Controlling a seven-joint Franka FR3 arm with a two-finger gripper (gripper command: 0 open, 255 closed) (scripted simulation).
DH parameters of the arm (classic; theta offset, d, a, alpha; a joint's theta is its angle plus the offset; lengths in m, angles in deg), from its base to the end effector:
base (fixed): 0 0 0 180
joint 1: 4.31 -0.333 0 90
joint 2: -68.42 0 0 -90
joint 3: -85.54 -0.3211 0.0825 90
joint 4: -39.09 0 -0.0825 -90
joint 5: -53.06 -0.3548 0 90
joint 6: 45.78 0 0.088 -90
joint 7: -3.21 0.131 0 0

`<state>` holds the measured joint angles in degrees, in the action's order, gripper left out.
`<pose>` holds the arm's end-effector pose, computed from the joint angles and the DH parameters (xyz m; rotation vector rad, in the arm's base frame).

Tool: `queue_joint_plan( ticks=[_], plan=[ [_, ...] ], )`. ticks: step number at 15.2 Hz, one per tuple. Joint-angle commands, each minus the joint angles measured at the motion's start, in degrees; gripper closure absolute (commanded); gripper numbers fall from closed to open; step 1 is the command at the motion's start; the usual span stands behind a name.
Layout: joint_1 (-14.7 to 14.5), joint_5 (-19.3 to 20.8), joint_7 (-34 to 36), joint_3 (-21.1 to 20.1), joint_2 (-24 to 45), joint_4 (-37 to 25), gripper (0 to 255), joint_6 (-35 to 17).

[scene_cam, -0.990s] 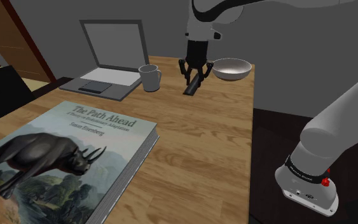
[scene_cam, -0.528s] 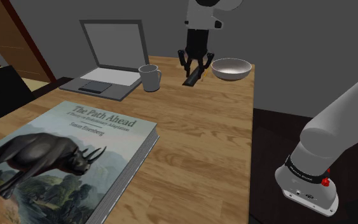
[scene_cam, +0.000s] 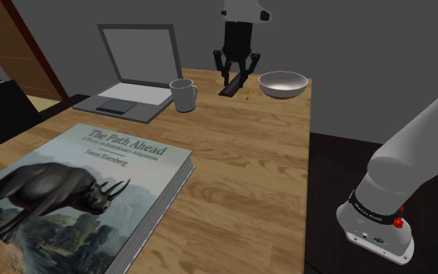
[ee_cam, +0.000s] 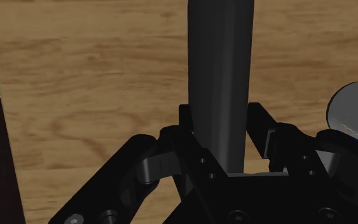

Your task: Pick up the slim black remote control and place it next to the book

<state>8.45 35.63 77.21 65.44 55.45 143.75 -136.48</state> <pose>0.4446 0.1137 0.6000 -2.4732 1.6582 0.2542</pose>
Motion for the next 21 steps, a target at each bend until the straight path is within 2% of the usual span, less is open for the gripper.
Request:
queue_joint_plan(
  ticks=[1,7,14,21],
  plan=[
    [-0.9,0.2,2.8,-1.8,1.9,-2.0,255,-0.5],
    [-4.3,2.1,12.2,-7.7,8.2,-8.1,255,-2.7],
    [-9.7,7.7,23.3,-13.2,18.3,-18.2,255,-3.9],
    [-9.4,6.9,21.8,-13.0,17.1,-11.5,255,-9.3]
  ],
)
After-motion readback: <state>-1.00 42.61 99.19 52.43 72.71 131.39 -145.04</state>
